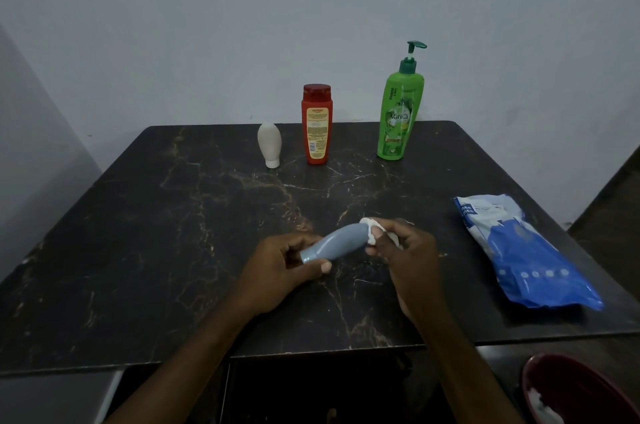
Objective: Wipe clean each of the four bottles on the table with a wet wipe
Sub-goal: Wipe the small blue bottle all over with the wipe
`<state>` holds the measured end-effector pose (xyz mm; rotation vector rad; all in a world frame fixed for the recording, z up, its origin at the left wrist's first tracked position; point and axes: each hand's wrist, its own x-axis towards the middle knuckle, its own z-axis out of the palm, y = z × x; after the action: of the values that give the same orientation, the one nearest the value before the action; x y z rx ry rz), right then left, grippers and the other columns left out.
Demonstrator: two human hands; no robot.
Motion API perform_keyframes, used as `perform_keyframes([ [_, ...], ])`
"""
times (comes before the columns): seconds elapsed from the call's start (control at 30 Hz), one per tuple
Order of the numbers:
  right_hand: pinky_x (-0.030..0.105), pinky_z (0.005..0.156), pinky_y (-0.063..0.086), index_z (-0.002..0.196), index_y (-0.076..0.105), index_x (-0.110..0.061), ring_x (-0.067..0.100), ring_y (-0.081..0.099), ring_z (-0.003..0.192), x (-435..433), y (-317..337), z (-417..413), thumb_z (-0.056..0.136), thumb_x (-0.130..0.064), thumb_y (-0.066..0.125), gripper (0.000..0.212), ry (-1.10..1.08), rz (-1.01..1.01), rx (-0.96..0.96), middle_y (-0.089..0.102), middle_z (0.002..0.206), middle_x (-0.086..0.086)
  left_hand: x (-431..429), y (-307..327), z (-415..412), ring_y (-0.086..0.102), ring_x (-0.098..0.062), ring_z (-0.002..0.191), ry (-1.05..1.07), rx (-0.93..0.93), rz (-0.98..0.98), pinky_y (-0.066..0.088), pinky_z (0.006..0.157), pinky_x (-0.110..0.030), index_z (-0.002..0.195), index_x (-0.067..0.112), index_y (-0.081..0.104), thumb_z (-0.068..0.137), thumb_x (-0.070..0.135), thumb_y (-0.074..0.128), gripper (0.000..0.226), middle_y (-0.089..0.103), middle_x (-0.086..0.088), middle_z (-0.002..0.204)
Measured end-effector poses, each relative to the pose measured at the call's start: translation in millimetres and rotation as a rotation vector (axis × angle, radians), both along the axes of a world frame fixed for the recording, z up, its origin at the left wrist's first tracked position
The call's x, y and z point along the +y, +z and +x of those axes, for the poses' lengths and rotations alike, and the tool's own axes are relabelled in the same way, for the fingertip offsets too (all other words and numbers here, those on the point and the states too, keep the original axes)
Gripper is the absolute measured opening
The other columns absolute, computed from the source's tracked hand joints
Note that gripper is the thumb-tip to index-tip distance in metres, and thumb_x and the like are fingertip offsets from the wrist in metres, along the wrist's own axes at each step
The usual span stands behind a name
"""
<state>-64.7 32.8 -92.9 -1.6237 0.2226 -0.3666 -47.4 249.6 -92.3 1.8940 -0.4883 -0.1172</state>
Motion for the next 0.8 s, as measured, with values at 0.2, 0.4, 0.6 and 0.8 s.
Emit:
perform_keyframes([
  [0.2, 0.021, 0.065, 0.057, 0.101, 0.071, -0.02, 0.013, 0.072, 0.078, 6, 25, 5, 0.089, -0.007, 0.066, 0.018, 0.089, 0.043, -0.035, 0.075, 0.091, -0.003, 0, 3, 1, 0.076, -0.029, 0.101, 0.009, 0.128, -0.259, 0.061, 0.086, -0.03, 0.122, 0.002, 0.067, 0.095, 0.009, 0.066, 0.028, 0.077, -0.013, 0.107],
  [0.4, 0.017, 0.06, 0.054, 0.085, 0.072, -0.025, 0.009, 0.072, 0.071, 44, 23, -5, 0.087, -0.013, 0.071, 0.012, 0.064, 0.214, -0.004, 0.075, 0.079, -0.008, 0, 3, 1, 0.075, -0.028, 0.104, 0.042, 0.124, -0.276, 0.061, 0.09, -0.036, 0.122, 0.001, 0.065, 0.098, 0.013, 0.063, 0.027, 0.077, -0.012, 0.109],
  [0.6, 0.041, 0.073, 0.06, 0.088, 0.075, -0.008, 0.029, 0.073, 0.078, 73, 19, -15, 0.089, -0.011, 0.069, 0.007, 0.108, 0.315, 0.094, 0.075, 0.08, 0.011, -2, 2, 1, 0.075, -0.026, 0.085, 0.123, 0.028, -0.187, 0.061, 0.071, -0.031, 0.107, 0.006, 0.07, 0.099, 0.023, 0.062, 0.02, 0.075, -0.013, 0.091],
  [0.8, 0.032, 0.069, 0.06, 0.089, 0.074, -0.008, 0.018, 0.072, 0.07, 62, 28, -15, 0.086, -0.007, 0.07, 0.004, 0.096, 0.343, 0.147, 0.076, 0.078, 0.007, -4, 3, -1, 0.076, -0.026, 0.084, 0.092, 0.032, -0.126, 0.064, 0.074, -0.041, 0.104, 0.006, 0.068, 0.099, 0.029, 0.06, 0.025, 0.075, -0.013, 0.091],
])
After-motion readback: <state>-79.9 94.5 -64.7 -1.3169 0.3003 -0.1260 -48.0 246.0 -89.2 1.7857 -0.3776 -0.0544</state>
